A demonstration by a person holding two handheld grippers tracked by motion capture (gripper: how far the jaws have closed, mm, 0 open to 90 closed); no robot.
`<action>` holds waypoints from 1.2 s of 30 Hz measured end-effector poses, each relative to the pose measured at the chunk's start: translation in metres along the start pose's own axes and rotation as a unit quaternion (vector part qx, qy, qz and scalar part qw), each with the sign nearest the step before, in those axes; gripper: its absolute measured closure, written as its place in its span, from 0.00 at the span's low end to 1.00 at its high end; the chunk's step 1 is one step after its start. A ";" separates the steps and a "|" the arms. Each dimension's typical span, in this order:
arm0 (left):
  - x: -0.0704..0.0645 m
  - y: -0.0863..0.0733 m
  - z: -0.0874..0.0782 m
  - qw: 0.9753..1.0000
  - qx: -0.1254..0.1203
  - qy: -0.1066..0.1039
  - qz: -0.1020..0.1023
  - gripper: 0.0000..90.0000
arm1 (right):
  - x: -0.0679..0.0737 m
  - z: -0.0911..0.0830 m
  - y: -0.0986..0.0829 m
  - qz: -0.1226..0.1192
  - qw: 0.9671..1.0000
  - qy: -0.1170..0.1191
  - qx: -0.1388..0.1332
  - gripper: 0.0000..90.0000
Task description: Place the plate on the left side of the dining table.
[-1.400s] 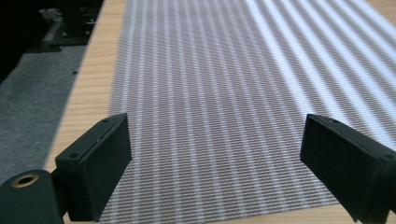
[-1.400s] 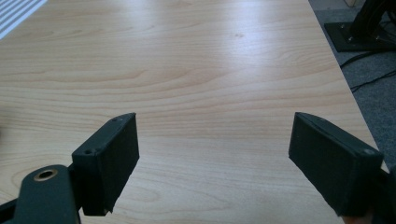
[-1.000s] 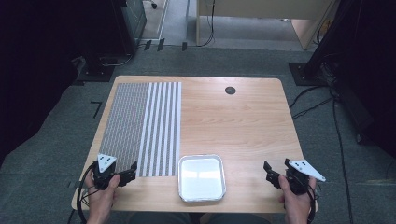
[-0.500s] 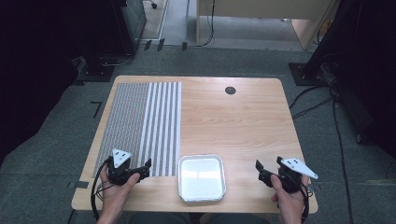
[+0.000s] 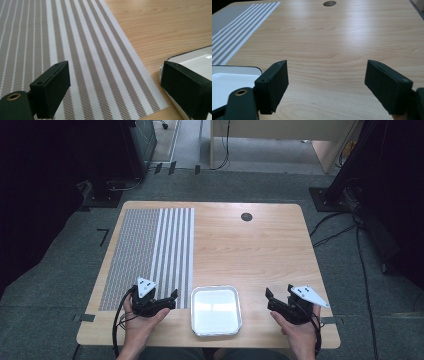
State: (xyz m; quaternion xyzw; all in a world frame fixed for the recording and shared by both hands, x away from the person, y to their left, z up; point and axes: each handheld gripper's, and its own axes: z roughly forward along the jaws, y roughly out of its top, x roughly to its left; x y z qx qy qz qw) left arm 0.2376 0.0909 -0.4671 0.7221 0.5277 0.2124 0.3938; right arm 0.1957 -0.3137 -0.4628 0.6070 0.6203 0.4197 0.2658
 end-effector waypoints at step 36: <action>-0.050 -0.023 0.013 0.995 0.039 -0.093 0.007 0.83 | 0.061 0.029 -0.031 0.032 0.992 0.104 0.059 0.88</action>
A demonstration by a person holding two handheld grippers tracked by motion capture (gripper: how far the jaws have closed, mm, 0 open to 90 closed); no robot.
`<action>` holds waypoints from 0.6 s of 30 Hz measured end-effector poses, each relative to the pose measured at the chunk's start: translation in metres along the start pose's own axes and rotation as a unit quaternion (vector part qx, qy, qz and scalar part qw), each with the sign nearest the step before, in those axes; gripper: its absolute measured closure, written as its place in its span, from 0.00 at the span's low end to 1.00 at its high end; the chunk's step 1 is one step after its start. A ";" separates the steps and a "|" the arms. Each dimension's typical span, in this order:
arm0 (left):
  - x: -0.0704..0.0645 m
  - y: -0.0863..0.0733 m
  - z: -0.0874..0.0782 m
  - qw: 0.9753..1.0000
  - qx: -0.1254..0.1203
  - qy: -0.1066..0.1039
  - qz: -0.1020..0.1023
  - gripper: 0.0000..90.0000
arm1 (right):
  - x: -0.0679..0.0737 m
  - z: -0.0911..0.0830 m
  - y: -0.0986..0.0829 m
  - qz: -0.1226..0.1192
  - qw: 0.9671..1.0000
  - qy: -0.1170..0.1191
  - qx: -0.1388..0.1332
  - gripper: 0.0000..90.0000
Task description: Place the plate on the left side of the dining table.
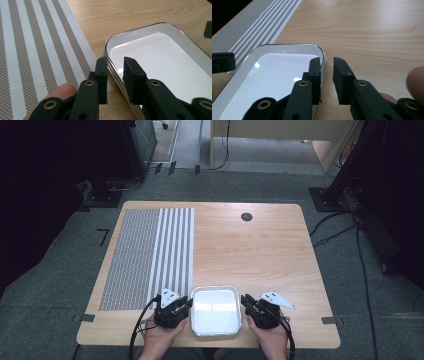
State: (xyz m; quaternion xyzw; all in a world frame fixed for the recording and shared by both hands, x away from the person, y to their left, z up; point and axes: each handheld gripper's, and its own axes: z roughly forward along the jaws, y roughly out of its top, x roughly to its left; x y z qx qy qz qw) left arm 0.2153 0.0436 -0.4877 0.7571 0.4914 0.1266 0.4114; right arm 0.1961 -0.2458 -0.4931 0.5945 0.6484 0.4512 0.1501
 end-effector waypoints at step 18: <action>-0.003 -0.005 0.006 1.000 0.011 -0.009 0.012 0.88 | -0.007 0.005 -0.004 0.091 0.994 0.053 0.042 0.94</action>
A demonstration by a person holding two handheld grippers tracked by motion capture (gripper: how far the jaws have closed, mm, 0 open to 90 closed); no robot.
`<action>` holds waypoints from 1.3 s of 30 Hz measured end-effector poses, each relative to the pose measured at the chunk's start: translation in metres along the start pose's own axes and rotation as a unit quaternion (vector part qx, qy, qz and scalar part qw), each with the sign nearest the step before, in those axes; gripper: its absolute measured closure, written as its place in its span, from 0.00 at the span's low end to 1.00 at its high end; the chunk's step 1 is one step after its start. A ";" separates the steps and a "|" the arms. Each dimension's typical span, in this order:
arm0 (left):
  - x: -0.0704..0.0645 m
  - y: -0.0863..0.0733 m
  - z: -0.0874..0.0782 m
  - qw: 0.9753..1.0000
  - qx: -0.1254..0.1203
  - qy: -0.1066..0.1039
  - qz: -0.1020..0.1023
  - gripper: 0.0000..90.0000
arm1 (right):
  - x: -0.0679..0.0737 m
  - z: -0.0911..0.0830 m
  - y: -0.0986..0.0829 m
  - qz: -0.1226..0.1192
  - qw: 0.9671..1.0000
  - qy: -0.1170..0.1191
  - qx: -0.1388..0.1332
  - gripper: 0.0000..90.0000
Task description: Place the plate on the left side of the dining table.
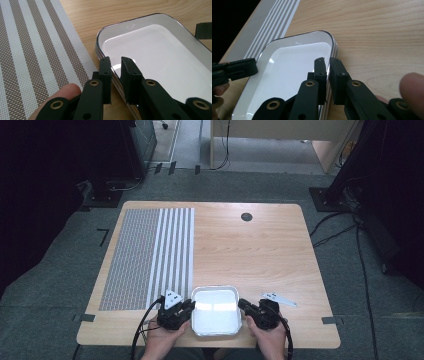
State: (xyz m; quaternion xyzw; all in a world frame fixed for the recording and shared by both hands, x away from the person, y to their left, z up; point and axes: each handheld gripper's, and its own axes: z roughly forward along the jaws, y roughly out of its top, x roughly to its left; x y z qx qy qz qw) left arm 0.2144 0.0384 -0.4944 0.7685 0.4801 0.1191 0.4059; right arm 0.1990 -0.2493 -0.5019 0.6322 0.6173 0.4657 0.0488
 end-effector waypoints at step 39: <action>0.002 0.007 -0.006 0.999 -0.032 -0.001 -0.019 0.72 | 0.000 -0.025 0.003 0.032 0.996 -0.053 -0.063 0.99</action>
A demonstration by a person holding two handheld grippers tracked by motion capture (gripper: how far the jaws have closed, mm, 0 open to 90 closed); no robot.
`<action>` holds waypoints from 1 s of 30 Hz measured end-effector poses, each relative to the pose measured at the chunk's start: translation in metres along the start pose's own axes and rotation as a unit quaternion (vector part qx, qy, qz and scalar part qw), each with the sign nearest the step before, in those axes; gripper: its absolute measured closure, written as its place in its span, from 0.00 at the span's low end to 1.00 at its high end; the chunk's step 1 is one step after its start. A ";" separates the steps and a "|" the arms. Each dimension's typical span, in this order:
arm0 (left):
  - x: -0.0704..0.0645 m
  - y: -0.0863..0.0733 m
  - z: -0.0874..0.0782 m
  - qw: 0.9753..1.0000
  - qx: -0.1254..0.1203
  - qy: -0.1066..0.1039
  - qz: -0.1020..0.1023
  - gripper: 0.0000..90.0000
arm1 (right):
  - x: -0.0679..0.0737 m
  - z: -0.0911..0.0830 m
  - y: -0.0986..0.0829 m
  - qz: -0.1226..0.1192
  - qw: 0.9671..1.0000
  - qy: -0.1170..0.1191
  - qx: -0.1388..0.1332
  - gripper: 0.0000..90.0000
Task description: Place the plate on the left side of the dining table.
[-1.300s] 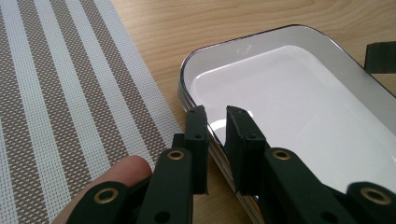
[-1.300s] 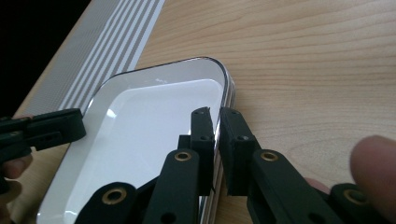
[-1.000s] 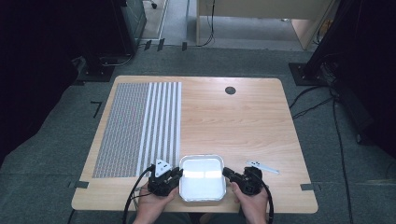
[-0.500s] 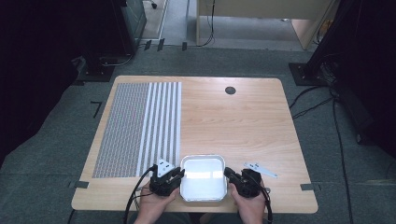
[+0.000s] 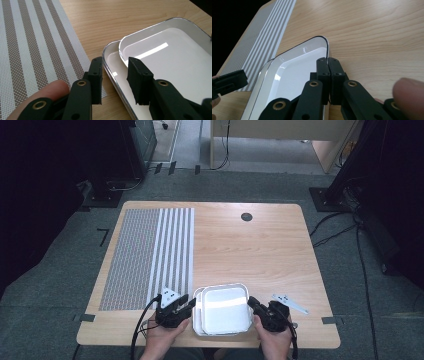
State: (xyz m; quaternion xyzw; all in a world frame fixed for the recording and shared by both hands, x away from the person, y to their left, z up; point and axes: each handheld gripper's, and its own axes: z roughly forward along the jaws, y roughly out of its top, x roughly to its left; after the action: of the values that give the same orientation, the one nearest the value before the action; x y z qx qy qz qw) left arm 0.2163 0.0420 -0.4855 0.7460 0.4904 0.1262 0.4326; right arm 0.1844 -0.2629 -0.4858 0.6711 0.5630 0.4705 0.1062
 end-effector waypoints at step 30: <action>-0.030 0.008 0.032 0.999 0.034 0.015 0.026 0.65 | 0.008 -0.032 -0.019 -0.095 0.994 -0.057 0.013 0.83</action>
State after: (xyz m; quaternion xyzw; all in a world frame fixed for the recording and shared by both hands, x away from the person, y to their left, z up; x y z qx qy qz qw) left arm 0.2262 -0.0012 -0.4915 0.7706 0.4814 0.1322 0.3961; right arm 0.1474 -0.2618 -0.4773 0.6413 0.6234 0.4120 0.1741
